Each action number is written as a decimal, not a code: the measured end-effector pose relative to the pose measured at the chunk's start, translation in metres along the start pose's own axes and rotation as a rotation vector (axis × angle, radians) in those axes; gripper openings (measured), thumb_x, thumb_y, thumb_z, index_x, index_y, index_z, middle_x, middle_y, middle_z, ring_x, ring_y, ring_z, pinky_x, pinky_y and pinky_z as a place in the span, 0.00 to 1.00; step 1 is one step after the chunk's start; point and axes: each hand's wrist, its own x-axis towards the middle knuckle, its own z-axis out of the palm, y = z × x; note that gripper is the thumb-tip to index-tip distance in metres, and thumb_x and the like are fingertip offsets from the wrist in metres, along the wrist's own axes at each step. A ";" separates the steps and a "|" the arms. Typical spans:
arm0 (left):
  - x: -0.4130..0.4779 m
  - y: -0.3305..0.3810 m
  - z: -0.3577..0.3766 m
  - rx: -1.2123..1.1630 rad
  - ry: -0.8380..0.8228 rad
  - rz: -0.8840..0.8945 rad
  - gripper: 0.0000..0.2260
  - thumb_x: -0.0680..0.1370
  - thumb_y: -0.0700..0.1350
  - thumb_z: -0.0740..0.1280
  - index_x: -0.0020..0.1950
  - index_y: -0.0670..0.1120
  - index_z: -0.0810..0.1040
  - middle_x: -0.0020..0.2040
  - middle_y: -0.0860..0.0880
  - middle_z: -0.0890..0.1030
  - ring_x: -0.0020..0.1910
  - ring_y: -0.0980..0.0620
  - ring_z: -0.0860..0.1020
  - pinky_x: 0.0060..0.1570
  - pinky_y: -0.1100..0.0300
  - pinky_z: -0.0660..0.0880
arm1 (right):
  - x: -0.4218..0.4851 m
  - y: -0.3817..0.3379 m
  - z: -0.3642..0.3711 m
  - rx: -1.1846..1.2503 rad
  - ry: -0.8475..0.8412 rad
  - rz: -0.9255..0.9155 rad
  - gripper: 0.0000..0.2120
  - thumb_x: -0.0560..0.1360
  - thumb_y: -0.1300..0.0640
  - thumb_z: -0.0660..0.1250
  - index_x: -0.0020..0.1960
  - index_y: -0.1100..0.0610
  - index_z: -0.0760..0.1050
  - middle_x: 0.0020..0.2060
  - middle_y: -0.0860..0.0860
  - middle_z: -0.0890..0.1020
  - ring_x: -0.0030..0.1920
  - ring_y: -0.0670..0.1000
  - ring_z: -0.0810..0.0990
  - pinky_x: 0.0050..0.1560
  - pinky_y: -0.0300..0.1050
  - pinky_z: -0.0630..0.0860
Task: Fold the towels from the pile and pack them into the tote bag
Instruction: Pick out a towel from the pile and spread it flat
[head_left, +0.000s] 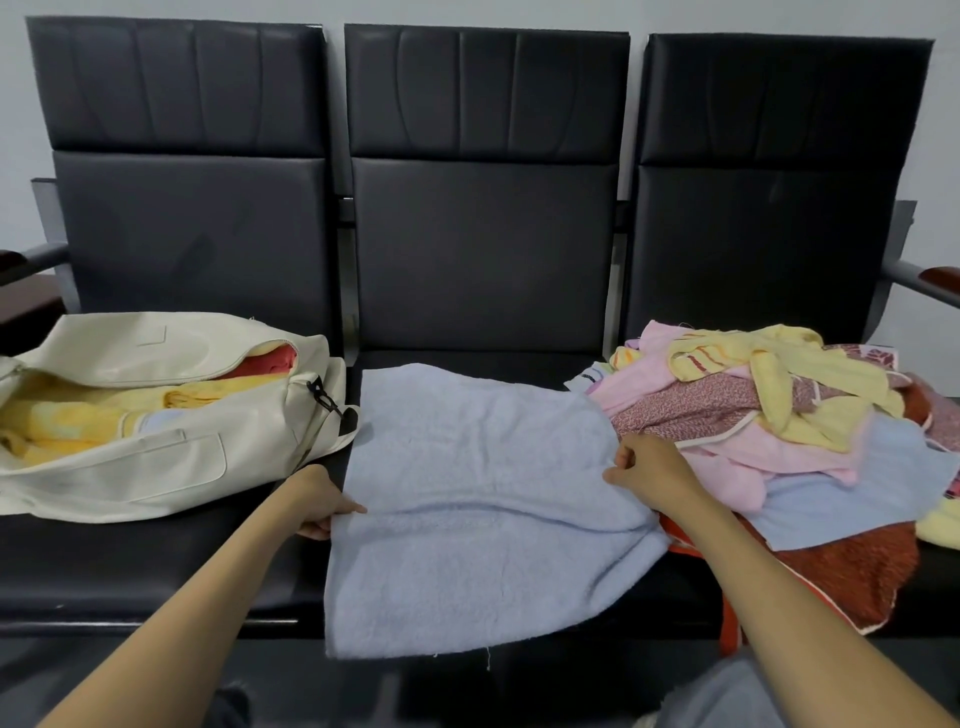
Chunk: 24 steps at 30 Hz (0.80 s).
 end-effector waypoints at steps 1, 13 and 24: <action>0.000 0.000 0.000 -0.010 -0.001 0.001 0.10 0.73 0.43 0.74 0.46 0.38 0.77 0.29 0.44 0.71 0.26 0.49 0.70 0.24 0.62 0.72 | 0.000 0.000 0.000 -0.003 -0.008 -0.013 0.13 0.70 0.60 0.71 0.35 0.53 0.68 0.35 0.46 0.73 0.41 0.50 0.72 0.39 0.44 0.65; -0.001 -0.001 0.001 -0.137 0.060 0.160 0.14 0.70 0.36 0.75 0.36 0.43 0.69 0.33 0.46 0.72 0.31 0.51 0.70 0.26 0.63 0.70 | 0.000 -0.003 0.001 0.126 -0.024 -0.023 0.13 0.72 0.64 0.68 0.36 0.54 0.66 0.35 0.47 0.73 0.39 0.49 0.71 0.36 0.41 0.64; -0.036 -0.004 -0.021 -0.558 -0.129 0.358 0.11 0.72 0.33 0.71 0.53 0.39 0.80 0.50 0.37 0.82 0.42 0.47 0.82 0.39 0.59 0.79 | -0.028 0.000 -0.043 0.652 -0.523 0.204 0.17 0.77 0.76 0.56 0.53 0.61 0.79 0.59 0.60 0.79 0.46 0.49 0.81 0.41 0.35 0.78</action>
